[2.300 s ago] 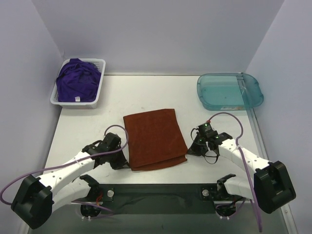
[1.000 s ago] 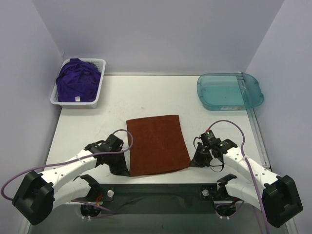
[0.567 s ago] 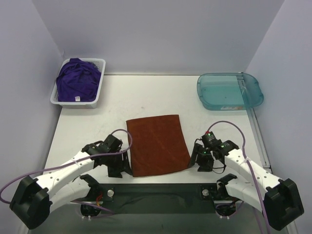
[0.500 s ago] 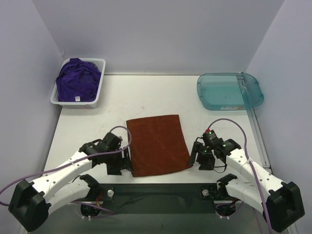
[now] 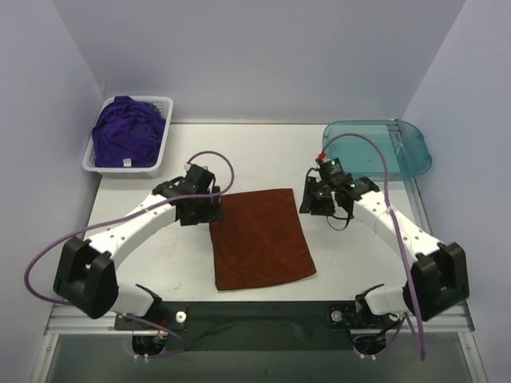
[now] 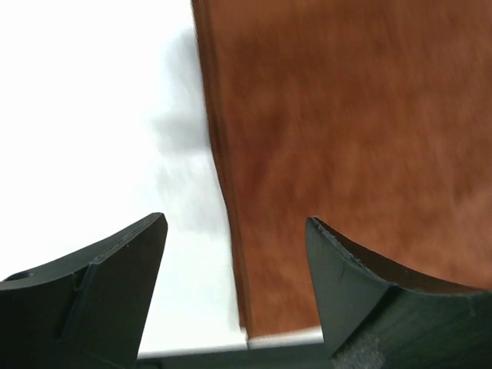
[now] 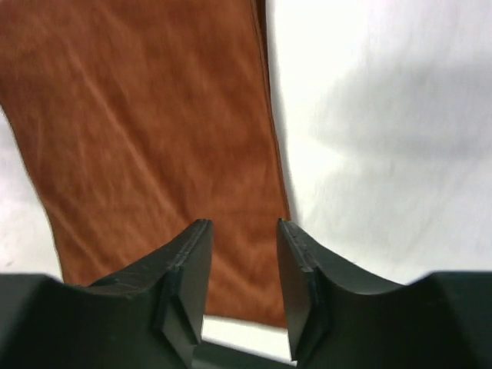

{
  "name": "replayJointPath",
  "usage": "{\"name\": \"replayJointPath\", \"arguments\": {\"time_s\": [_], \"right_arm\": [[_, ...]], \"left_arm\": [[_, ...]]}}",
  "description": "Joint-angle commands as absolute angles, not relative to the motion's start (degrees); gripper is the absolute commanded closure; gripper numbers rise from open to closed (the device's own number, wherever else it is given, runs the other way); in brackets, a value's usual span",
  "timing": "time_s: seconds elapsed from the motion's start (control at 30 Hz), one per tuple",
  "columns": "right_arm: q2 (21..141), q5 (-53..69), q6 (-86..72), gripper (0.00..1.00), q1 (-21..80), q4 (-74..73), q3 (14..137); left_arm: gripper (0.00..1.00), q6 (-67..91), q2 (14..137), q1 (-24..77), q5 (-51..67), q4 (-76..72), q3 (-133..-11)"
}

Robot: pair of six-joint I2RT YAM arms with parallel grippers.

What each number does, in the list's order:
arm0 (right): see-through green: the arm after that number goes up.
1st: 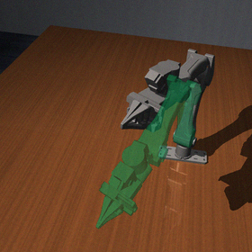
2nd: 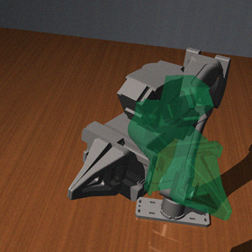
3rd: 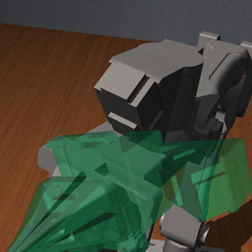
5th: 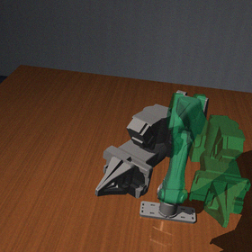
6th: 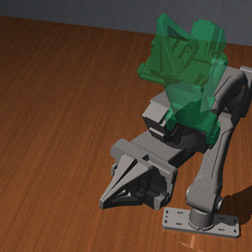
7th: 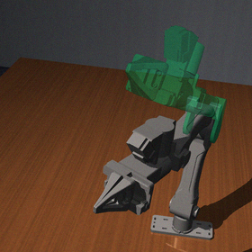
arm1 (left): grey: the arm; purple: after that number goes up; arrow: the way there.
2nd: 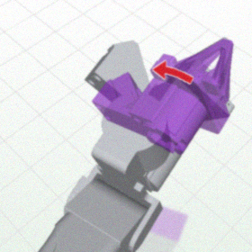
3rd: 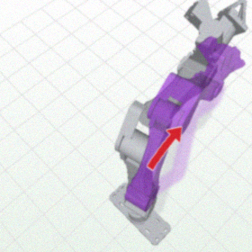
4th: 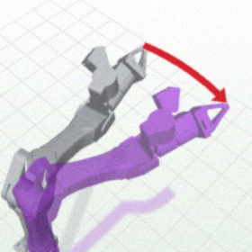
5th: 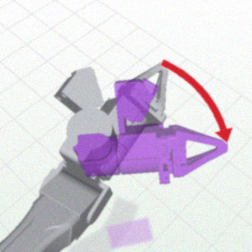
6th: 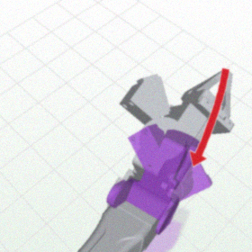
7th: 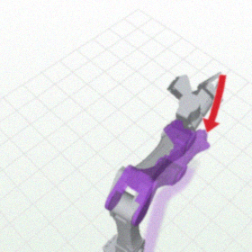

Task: Fold and stack the towels
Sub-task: Fold the towel

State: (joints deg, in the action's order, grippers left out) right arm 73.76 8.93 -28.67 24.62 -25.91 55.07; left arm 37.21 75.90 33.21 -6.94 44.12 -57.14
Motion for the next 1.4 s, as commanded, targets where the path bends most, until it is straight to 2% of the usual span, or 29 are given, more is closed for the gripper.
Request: {"name": "replayJointPath", "arguments": {"time_s": [0.0, 0.13, 0.3, 0.43, 0.6, 0.9, 1.23, 1.37], "right_arm": [[82.0, 6.9, -21.6, 0.63, 23.6, -17.9, 61.8], [90.6, 7.1, -14.4, 0.64, 22.4, -13.4, 67.6], [101.6, 13.4, -12.0, 0.51, 18.2, -10.9, 73.7], [107.7, 17.0, -10.7, 0.48, 17.2, -10.9, 77.9], [113.5, 22.1, -10.7, 0.5, 17.3, -10.5, 80.6], [117.9, 22.2, -12.2, 0.51, 17.2, -10.3, 81.3], [120.1, 24.3, -10.9, 0.55, 17.2, -10.4, 80.5], [120.1, 26.7, -10.7, 0.64, 17.3, -10.3, 79.7]], "left_arm": [[0.17, 30.2, 83.0, 28.0, -12.7, 36.8, -63.7], [0.21, 26.2, 93.9, 24.8, -12.5, 33.4, -68.9], [0.21, 21.8, 103.3, 23.5, -9.9, 32.0, -73.7], [0.24, 20.5, 106.6, 22.4, -9.6, 31.5, -75.5], [0.33, 20.1, 108.7, 21.3, -8.5, 30.6, -75.4], [0.47, 18.0, 109.6, 21.3, -8.2, 29.2, -73.0], [0.53, 16.5, 111.0, 21.2, -5.4, 28.6, -72.3], [0.52, 16.2, 111.5, 21.3, -5.7, 28.6, -72.2]]}}
